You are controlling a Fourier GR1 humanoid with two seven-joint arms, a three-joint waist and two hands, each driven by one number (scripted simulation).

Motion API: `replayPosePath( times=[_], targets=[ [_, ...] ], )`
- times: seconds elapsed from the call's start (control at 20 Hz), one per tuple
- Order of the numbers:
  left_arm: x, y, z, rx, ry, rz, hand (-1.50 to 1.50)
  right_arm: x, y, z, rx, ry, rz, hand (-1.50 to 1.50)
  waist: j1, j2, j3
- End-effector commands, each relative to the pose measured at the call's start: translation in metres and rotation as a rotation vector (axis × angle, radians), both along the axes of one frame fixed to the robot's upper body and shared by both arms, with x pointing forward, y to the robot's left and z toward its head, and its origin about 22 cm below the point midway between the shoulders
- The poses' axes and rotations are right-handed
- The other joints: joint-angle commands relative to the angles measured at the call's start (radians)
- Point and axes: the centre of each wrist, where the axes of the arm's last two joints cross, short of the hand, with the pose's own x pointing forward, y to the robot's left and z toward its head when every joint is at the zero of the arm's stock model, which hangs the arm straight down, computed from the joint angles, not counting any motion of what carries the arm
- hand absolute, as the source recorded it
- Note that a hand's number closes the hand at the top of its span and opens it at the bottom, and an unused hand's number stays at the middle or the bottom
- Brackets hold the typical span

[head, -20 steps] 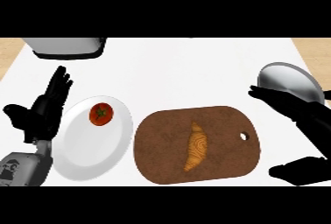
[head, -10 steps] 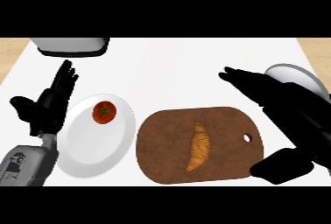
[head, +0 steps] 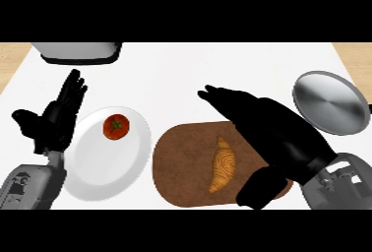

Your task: Pick the croissant from the cutting board and place it in the pan

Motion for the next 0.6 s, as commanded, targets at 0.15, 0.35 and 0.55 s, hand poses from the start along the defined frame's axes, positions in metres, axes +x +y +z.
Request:
replayPosePath(
  times=[0.15,0.35,0.55],
  targets=[
    [-0.001,-0.015,-0.01,0.013,0.004,-0.013,0.0,0.006,0.026,0.002,-0.098,0.067,-0.05,-1.5,-0.004,0.0,0.0],
    [-0.012,-0.003,-0.004,-0.009,0.011,-0.007,0.0,0.012,0.021,-0.039,-0.106,0.057,-0.106,-1.5,0.002,0.0,0.001],
    [-0.007,-0.002,0.001,0.0,0.009,-0.004,0.0,-0.002,0.014,-0.041,-0.171,0.046,-0.169,-1.5,-0.004,-0.002,0.001]
  ],
)
